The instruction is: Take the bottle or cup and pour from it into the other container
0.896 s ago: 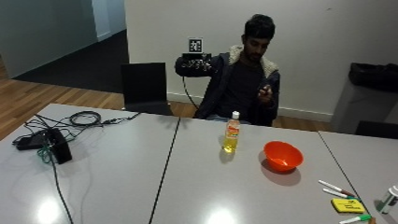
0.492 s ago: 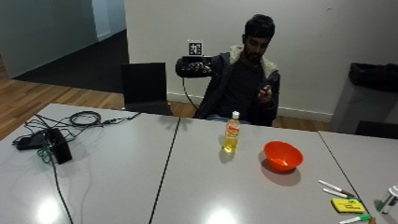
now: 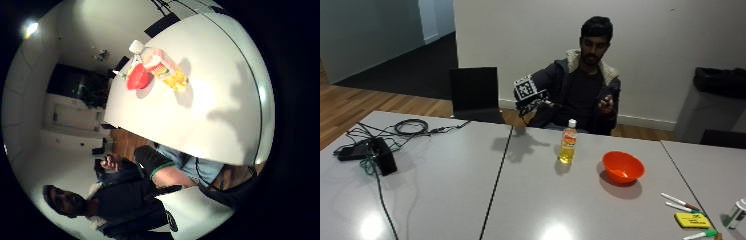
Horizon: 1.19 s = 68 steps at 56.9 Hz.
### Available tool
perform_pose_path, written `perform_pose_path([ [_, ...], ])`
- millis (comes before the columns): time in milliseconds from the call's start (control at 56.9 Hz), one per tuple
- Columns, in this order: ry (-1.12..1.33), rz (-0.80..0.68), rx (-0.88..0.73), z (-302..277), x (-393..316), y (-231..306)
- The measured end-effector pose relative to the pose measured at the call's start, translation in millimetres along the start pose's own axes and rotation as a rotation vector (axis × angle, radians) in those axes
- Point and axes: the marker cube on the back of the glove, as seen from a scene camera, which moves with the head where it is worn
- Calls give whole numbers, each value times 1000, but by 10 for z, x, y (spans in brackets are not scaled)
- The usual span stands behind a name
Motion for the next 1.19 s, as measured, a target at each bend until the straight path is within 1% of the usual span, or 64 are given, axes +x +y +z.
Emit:
perform_pose_path([
  [18, -18, -23, -2, 65, 7, -34],
  [35, -36, -7, -25, 125, -2, -50],
  [70, -74, 73, -71, 256, -45, -88],
  [88, -92, 87, -57, 337, -58, -147],
  [123, -126, 63, 8, 494, -64, -309],
  [141, -143, 64, 7, 555, -71, -349],
  [193, -213, 106, -81, 734, -108, -326],
  [246, -299, 24, 4, 989, -118, -509],
  [264, -332, 15, 3, 1049, -131, -560],
  [334, -461, 79, -62, 1234, -226, -631],
  [386, -529, 129, -151, 1342, -284, -658],
  [422, -565, 129, -187, 1410, -308, -676],
  [509, -643, 159, -200, 1569, -386, -829],
  [562, -676, 109, -201, 1660, -401, -867],
  [597, -694, 82, -198, 1707, -409, -891],
  [650, -729, 80, -183, 1755, -430, -960],
  [738, -782, 116, -91, 1816, -458, -1012],
  [773, -793, 101, -70, 1843, -454, -986],
  [826, -809, 83, -70, 1857, -453, -970],
  [914, -828, 116, -65, 1843, -478, -1067],
  [984, -827, 75, -60, 1836, -469, -1075],
  [1054, -826, 113, -60, 1823, -490, -1055],
  [1124, -829, 60, -14, 1855, -486, -990],
  [1195, -838, 42, -28, 1830, -495, -1000],
])
